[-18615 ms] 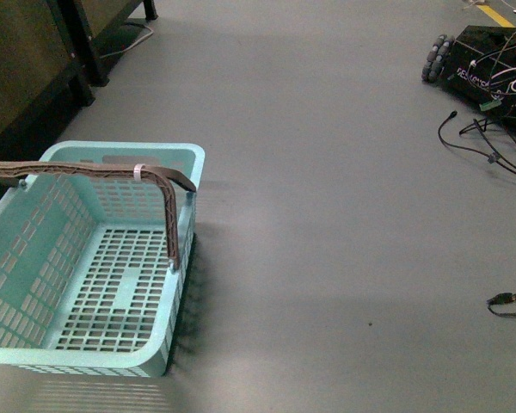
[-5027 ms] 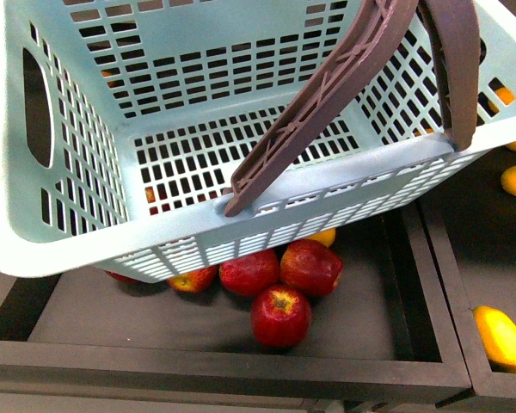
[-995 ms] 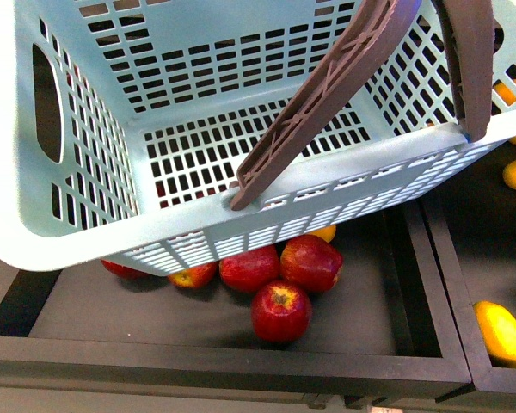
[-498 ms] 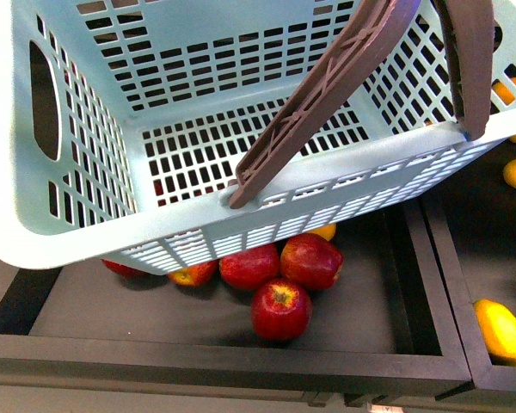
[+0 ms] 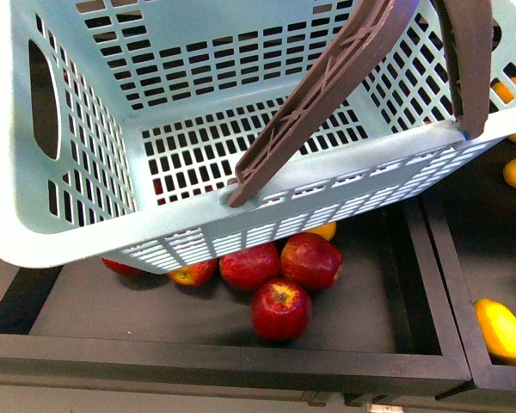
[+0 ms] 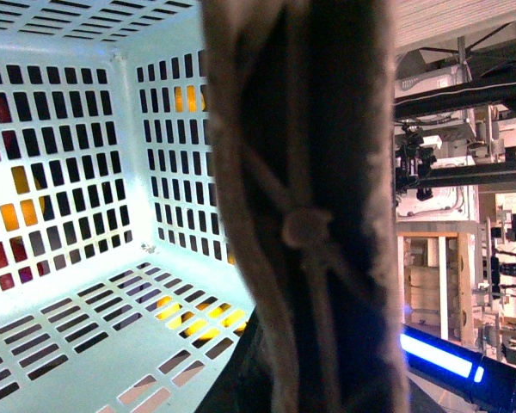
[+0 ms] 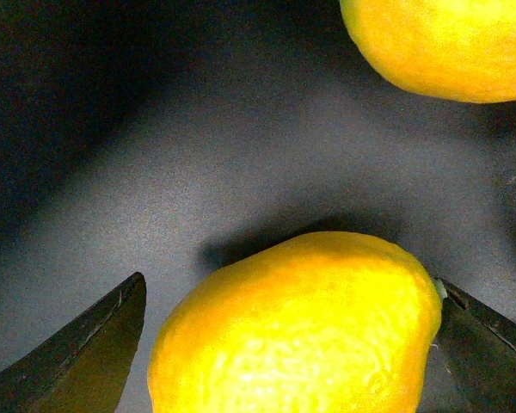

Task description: Pick lemon and mango into basket

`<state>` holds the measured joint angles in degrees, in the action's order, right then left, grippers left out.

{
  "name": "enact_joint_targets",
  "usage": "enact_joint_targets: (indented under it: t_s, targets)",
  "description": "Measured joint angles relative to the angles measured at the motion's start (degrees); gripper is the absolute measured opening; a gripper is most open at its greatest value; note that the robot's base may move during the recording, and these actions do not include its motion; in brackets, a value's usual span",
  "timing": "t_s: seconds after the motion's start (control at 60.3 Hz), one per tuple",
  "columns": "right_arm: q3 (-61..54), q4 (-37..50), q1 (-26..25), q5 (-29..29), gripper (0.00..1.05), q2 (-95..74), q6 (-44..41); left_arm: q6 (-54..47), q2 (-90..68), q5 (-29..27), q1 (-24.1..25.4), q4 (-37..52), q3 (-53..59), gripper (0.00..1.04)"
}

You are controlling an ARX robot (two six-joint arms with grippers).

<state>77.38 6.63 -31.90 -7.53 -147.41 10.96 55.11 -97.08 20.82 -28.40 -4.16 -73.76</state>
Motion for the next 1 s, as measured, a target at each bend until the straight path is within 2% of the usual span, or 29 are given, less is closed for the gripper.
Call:
enact_joint_targets:
  t_s: [0.133,0.282,0.68,0.995]
  targets:
    - [0.1,-0.3,0.0,-0.3,0.72,-0.1,-0.1,0.0,0.0,0.0,0.0,0.0,0.0,0.05]
    - [0.5,-0.6,0.0,-0.4,0.67,-0.3,-0.1,0.0,0.0,0.0,0.0,0.0,0.0,0.05]
    - [-1.0,0.4,-0.8,-3.0,0.66,0.9,-0.1,0.0,0.0,0.0,0.0,0.0,0.0,0.05]
    - [-13.0,6.6,-3.7,-15.4,0.66,19.5,0.2,0.0,0.0,0.0,0.0,0.0,0.0,0.05]
